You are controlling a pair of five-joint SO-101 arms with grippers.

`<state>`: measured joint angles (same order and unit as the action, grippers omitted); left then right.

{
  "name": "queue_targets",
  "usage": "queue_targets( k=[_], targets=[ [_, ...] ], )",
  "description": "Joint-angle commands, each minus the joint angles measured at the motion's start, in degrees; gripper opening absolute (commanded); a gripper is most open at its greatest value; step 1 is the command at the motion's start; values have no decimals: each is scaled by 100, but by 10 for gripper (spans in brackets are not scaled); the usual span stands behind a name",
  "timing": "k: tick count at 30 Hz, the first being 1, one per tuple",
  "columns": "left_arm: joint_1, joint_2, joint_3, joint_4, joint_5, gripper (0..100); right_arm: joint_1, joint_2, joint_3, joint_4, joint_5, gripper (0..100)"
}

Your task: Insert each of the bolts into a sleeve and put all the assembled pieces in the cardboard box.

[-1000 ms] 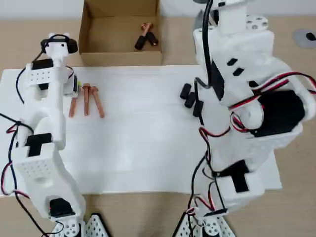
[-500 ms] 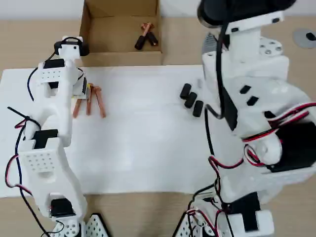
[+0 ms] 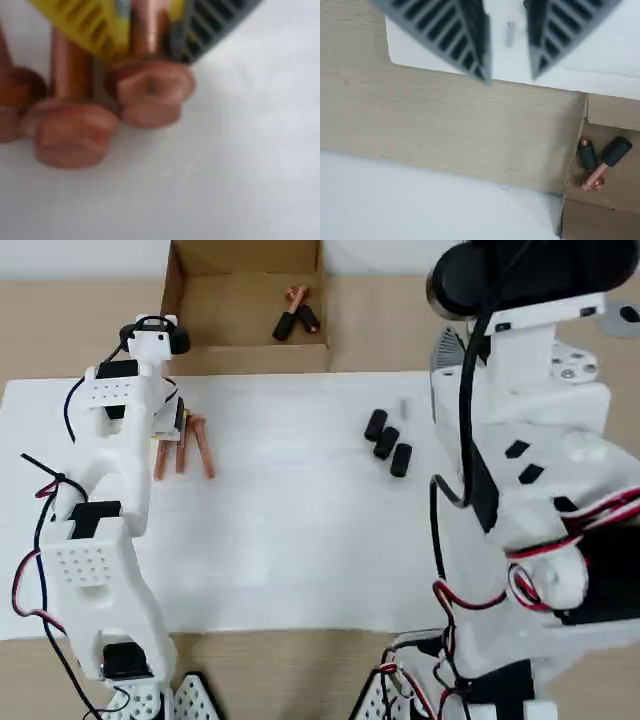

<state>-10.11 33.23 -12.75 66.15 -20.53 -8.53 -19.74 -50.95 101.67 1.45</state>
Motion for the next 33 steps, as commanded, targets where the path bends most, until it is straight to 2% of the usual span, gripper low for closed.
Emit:
queue_targets(
  k=[1, 7, 12, 18, 26, 31, 33],
  targets=[
    [-149, 31, -316, 211, -9, 9, 84, -224, 198, 62, 79, 55],
    [-149, -1112, -932, 1081, -9, 10, 92, -497, 752, 44, 79, 54],
    [-255, -2703, -1108, 1697, -26, 10, 66, -602, 1358, 62, 62, 54],
    [-70, -4690, -1020, 2374, -9, 10, 66, -602, 2853, 35, 44, 54],
    [-53, -6563, 352, 2470, -44, 10, 84, -593, 4558, -985, 35, 55],
    [316, -7662, 1609, 2488, -484, 10, -13, -215, 5138, -1653, -853, 61],
    [607, -8215, 2154, 2488, -659, 10, -4, 154, 5112, -1714, -1116, 95]
  ],
)
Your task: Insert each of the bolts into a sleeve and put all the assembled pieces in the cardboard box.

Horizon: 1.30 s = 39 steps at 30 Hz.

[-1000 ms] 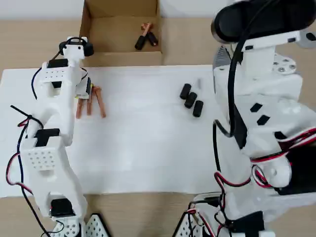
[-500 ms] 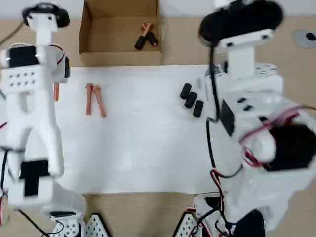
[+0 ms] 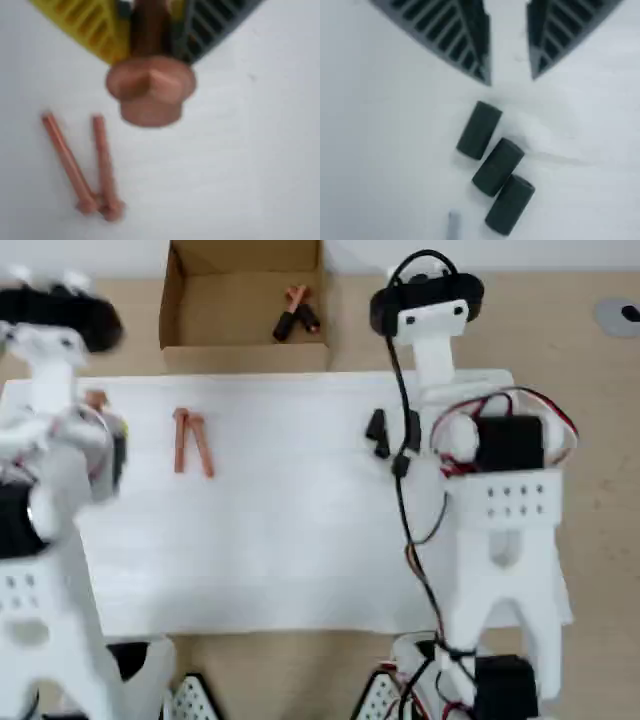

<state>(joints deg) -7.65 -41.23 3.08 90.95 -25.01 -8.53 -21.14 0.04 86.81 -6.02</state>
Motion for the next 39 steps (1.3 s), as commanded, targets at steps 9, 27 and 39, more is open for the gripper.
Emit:
queue_targets(
  k=[9, 27, 39],
  targets=[
    [1380, -3116, 2312, -413, -308, 10, -31, 2070, -1138, -229, -1600, 159],
    [1345, -5095, 3807, -1187, -316, 9, -470, 4347, -2193, -536, -2224, 159],
    [1345, -5103, 3833, -1152, -316, 9, -347, 5701, -3371, -501, -2207, 157]
  ],
)
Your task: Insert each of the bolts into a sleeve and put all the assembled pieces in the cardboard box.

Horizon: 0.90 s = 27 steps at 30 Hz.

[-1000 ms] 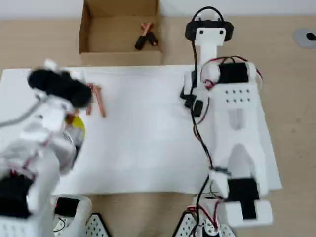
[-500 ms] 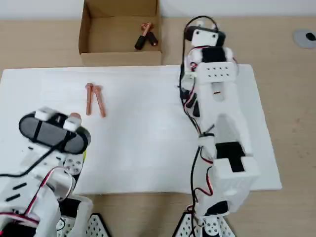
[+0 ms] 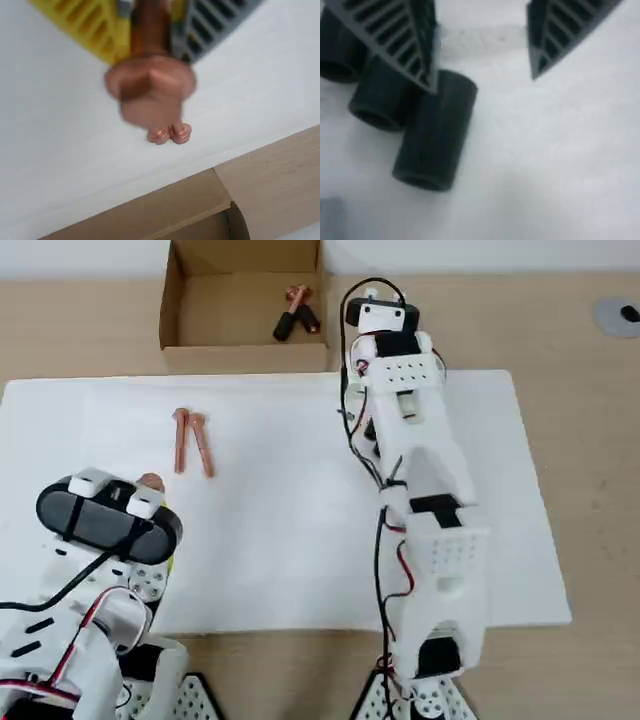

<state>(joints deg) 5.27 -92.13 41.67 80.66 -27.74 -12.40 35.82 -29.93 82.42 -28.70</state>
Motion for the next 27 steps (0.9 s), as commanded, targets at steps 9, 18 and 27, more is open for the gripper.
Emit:
queue_targets(
  k=[9, 18, 27],
  targets=[
    [53, -13, -26, -114, -185, 10, 92, 127, -391, -79, 97, 157],
    [44, 4, -26, -132, -246, 10, 418, 163, -338, -70, 97, 158],
    [44, 13, -26, -149, -246, 11, 374, 743, -391, -105, 211, 158]
  ],
)
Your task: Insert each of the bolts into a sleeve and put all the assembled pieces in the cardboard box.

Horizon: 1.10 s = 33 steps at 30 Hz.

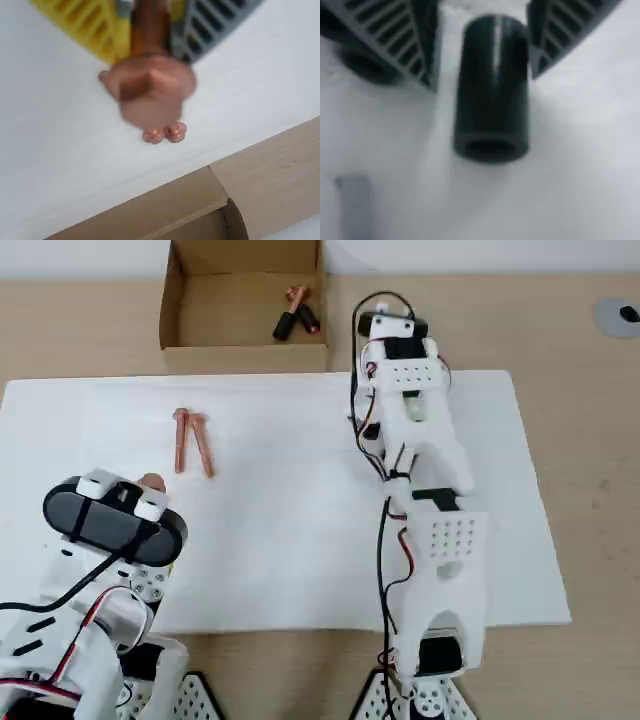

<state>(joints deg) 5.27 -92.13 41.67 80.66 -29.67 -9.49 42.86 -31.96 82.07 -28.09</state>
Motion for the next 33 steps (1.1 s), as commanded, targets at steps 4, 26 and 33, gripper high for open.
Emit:
queue_targets(
  k=[4, 26, 33],
  targets=[
    [44, 13, -44, -141, -53, 11, 110, 215, -189, -62, 281, 157],
    [44, 13, -70, -141, -53, 12, -145, 251, -180, 457, 2910, 13],
    [35, 13, -79, -114, -53, 12, -154, 224, -189, 545, 2989, 10]
  ],
)
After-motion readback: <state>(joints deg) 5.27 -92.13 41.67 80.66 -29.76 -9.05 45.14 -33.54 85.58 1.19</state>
